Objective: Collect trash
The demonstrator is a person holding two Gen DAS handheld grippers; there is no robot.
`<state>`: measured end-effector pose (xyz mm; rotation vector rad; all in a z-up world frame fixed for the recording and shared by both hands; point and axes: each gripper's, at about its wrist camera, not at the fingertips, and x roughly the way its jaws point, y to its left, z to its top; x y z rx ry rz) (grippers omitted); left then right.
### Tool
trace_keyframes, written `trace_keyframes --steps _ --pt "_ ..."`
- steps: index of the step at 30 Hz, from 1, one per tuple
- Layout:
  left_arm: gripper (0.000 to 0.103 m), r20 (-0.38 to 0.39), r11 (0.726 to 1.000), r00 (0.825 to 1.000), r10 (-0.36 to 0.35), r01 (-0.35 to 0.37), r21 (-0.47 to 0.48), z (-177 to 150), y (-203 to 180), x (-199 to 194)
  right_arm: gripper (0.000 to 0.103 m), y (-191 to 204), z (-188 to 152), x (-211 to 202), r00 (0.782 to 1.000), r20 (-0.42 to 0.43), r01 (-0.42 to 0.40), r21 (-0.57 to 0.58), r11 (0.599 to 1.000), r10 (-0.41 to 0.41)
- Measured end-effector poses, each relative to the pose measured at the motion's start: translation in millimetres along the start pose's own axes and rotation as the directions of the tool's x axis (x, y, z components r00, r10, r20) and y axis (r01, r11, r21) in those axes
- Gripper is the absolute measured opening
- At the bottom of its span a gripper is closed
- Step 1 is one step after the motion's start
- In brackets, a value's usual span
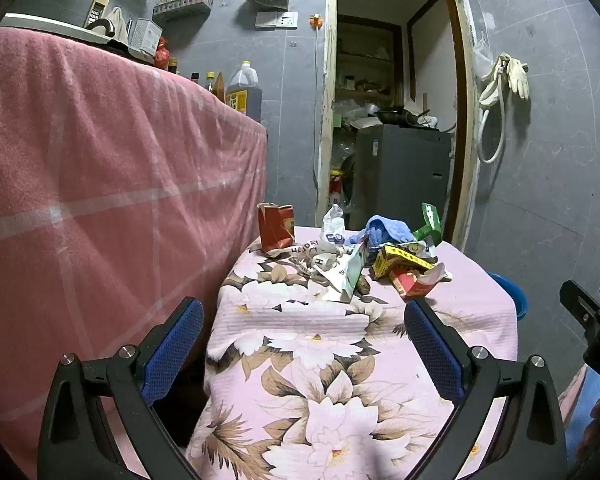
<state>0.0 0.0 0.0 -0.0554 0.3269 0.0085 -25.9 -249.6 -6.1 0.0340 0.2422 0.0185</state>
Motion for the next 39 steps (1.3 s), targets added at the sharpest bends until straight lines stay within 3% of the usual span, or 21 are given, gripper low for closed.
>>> trace_keyframes --steps 39 --pt "0.099 -0.008 1.000 1.000 0.001 -0.001 0.000 -1.2 0.9 3.7 0.103 -0.5 -1.2 -0.7 1.000 0.007 0.008 -0.001 1.000 -0.008"
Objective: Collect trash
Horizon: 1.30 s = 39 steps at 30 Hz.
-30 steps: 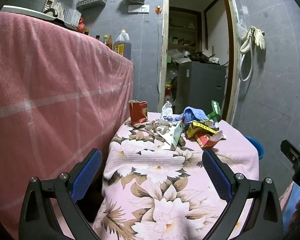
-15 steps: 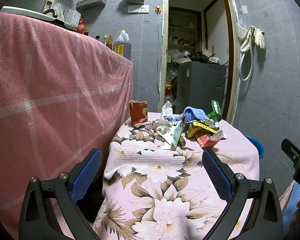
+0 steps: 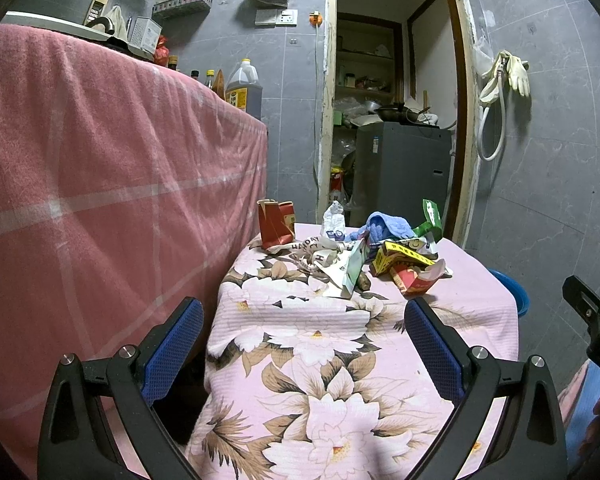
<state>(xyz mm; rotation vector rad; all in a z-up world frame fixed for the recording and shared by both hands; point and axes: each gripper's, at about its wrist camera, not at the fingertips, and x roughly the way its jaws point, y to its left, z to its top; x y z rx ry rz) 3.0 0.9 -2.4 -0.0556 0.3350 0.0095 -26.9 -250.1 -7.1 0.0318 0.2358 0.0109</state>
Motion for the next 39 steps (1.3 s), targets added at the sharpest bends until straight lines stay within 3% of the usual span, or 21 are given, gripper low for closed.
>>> trace_keyframes --steps 39 --pt "0.099 -0.002 1.000 1.000 0.000 0.000 -0.002 -0.9 3.3 2.5 0.103 0.1 -1.0 1.1 1.000 -0.006 -0.001 0.004 1.000 0.001"
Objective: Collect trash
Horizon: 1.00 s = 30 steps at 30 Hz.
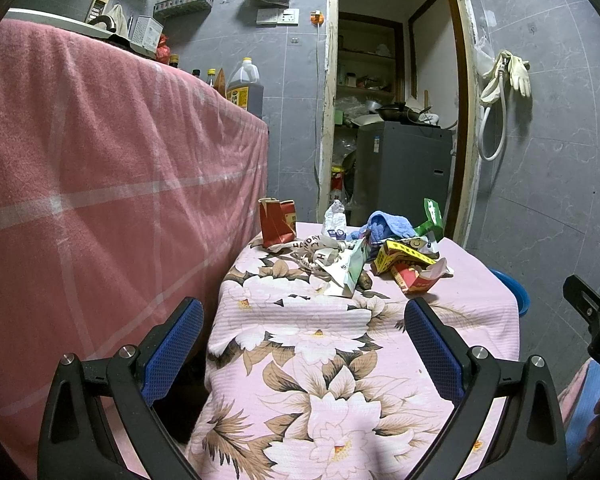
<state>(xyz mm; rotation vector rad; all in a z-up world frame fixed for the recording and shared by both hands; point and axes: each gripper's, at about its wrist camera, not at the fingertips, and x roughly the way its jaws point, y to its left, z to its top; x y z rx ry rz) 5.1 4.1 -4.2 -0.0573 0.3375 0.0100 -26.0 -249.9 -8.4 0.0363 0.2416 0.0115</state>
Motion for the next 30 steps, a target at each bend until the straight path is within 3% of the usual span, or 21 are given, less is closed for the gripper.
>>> trace_keyframes --steps 30 --pt "0.099 -0.003 1.000 1.000 0.003 -0.003 -0.001 -7.5 -0.7 0.4 0.103 0.4 1.7 1.4 1.000 -0.004 -0.001 0.004 1.000 0.001"
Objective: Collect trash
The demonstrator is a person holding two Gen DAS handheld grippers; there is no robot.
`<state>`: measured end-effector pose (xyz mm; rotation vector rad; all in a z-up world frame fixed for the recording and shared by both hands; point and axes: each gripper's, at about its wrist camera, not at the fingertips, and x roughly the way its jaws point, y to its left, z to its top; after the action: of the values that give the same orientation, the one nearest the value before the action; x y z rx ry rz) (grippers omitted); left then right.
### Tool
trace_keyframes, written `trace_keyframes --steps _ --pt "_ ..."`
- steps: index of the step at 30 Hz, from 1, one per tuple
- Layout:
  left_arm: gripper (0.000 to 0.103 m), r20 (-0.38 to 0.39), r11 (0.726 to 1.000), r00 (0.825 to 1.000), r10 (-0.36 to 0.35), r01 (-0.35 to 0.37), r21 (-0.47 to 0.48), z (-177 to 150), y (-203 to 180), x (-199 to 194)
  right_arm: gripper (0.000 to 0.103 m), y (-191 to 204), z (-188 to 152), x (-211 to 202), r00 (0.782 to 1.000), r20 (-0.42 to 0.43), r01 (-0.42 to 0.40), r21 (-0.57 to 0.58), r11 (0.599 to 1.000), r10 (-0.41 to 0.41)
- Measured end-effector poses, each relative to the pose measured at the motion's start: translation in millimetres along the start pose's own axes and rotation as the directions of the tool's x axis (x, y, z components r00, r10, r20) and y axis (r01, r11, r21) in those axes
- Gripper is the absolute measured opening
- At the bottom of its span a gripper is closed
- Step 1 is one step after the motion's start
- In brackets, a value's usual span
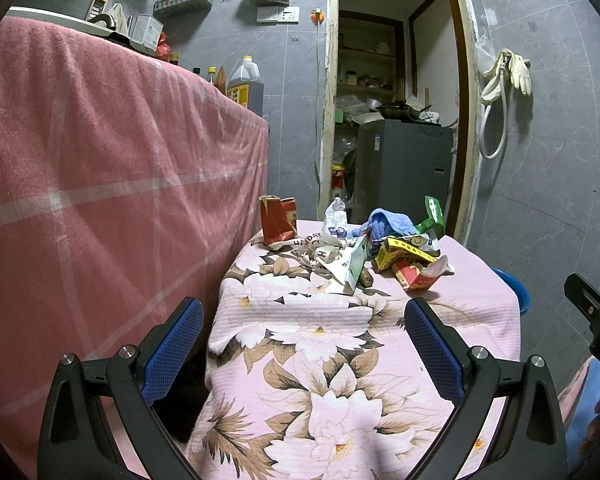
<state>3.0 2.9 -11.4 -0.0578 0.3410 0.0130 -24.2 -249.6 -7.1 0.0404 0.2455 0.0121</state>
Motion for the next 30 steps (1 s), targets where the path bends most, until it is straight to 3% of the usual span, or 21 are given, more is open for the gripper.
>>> trace_keyframes --steps 13,30 --pt "0.099 0.022 1.000 1.000 0.013 -0.013 -0.005 8.2 -0.4 6.5 0.103 5.2 4.5 11.9 1.000 -0.008 -0.015 -0.006 1.000 0.015" --pt "0.099 0.020 1.000 0.999 0.025 -0.025 -0.003 43.9 -4.6 64.2 0.103 -8.3 37.1 61.0 0.999 0.033 -0.034 -0.019 0.999 0.035"
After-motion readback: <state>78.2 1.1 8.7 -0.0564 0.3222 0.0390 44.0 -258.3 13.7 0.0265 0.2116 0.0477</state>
